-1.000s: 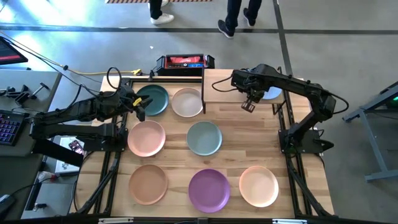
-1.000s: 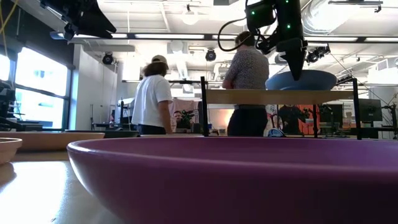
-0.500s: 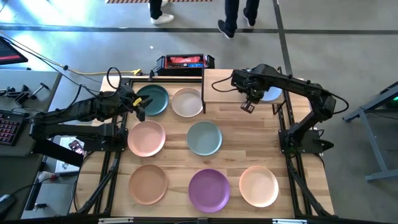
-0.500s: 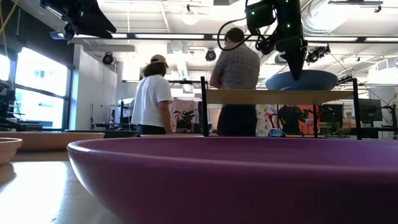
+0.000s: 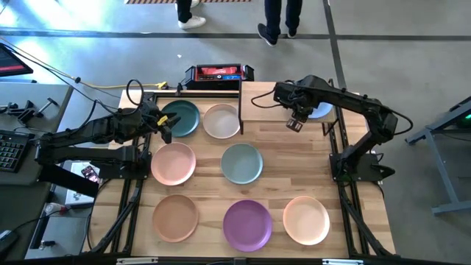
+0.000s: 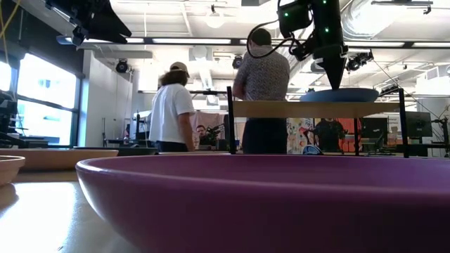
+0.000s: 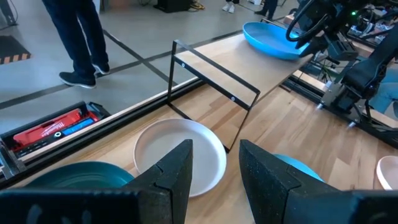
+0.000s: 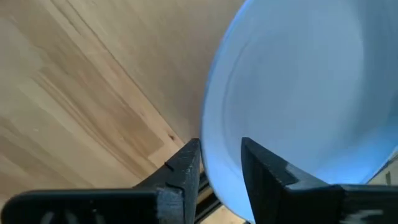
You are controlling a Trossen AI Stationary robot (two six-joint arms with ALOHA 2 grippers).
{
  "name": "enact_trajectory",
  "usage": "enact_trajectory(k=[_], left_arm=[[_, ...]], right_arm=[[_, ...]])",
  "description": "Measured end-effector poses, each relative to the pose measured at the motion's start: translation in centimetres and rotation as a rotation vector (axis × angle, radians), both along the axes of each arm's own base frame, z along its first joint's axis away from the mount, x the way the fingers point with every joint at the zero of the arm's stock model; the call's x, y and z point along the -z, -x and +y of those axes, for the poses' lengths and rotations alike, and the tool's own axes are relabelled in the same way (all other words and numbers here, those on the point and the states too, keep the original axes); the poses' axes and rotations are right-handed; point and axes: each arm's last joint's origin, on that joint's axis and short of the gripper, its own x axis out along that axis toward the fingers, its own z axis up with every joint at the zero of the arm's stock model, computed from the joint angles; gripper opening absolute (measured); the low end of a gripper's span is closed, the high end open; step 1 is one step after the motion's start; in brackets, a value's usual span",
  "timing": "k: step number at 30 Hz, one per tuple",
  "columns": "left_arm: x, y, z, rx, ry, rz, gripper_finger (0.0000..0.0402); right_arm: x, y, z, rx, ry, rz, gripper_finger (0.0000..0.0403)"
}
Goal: Place and stack plates onto a shelf
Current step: Put the blue plate on the shelf, then stack the green plate on top of the blue plate on the shelf
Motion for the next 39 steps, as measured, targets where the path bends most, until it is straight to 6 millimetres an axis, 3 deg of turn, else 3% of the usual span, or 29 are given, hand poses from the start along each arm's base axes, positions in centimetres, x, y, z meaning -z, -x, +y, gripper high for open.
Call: enact_trajectory(k=[12,23,26,31,39], left_arm=[[0.0,0.0,0.0,0.002,0.005,-0.003,0.0122],[-0.2,-0.6,0.1,-0.015,-0.007,-0.030,0.0122],[-1.3,-1.0,0.2,-0.013,-0.017,-0.062,0.0122],[-4.7,-1.2,0.4,-0.008,-0.071,-0.043,0.0122],[-9.3,-0.9,2.0,-0.126,-0.049,0.132,0.0122]], right_arm=[[-2.4,-0.5,1.2,-0.005,-0.072,-0.094,0.0094],[-7.2,-2.5,4.4,-0.016,-0.204,-0.413,0.0094],[-8.8,-3.0,5.5,-0.042,-0.187,-0.512,0.0094],[-11.3,-3.8,7.0,-0.077,-0.134,-0.669,0.0094],[-11.9,-4.9,9.0,-0.047,-0.153,-0.776,0.0094]])
